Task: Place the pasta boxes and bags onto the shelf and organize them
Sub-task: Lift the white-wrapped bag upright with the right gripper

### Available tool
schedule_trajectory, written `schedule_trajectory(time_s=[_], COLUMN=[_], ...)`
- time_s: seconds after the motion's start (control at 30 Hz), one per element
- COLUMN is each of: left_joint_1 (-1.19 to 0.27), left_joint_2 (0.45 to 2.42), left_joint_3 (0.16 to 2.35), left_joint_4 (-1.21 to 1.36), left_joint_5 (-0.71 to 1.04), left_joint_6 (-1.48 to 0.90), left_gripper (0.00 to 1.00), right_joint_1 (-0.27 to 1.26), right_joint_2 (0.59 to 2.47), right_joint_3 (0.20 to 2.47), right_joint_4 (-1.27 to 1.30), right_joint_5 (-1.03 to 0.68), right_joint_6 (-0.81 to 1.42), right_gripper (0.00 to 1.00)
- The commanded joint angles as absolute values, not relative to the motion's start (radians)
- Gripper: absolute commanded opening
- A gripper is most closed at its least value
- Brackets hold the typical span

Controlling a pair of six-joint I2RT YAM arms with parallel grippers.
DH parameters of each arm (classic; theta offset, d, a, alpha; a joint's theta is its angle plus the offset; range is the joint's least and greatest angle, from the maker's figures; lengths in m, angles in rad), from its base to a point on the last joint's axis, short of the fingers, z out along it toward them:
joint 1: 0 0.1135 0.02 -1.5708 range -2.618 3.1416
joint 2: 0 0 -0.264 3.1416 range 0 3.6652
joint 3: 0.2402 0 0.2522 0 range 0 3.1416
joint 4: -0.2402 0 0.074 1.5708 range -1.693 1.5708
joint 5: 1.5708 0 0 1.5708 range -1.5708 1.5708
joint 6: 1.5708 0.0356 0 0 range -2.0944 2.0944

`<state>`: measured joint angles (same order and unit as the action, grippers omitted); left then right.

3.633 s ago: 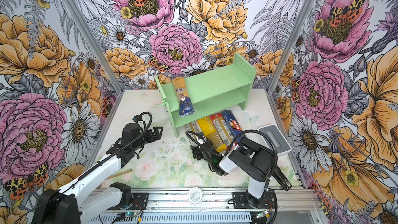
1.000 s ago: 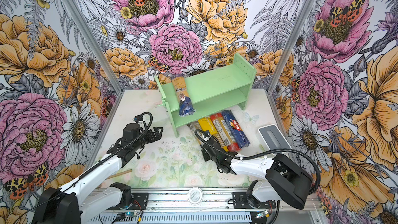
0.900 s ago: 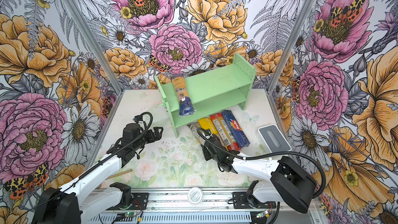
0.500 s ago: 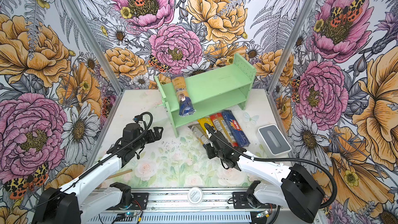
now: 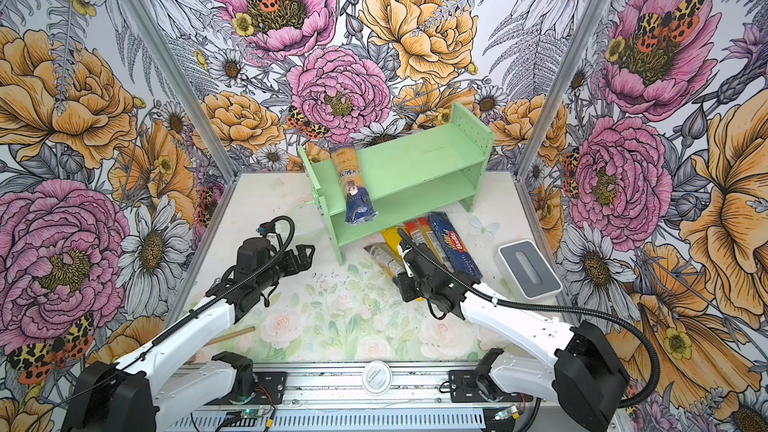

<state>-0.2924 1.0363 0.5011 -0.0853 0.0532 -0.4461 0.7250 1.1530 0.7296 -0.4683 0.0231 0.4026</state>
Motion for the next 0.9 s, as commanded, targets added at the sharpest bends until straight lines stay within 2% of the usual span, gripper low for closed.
schedule_trajectory(time_s=[0.0, 0.87], left_joint_1=[-0.299, -0.304], left_joint_2=[1.050, 1.057], left_joint_3=[0.494, 0.492], left_joint_4=[-0.059, -0.047], left_joint_5=[0.042, 0.099], left_joint_6=[-0.449, -0.434], left_gripper=[0.99, 0.99], right_joint_1=[0.717, 0.685], right_joint_2=[1.083, 0.955], right_joint_3=[0.835, 1.082], right_joint_4=[-0.460, -0.782], right_joint_5=[0.032, 0.011], right_joint_6=[0.392, 0.379], right_gripper=[0.00, 0.00])
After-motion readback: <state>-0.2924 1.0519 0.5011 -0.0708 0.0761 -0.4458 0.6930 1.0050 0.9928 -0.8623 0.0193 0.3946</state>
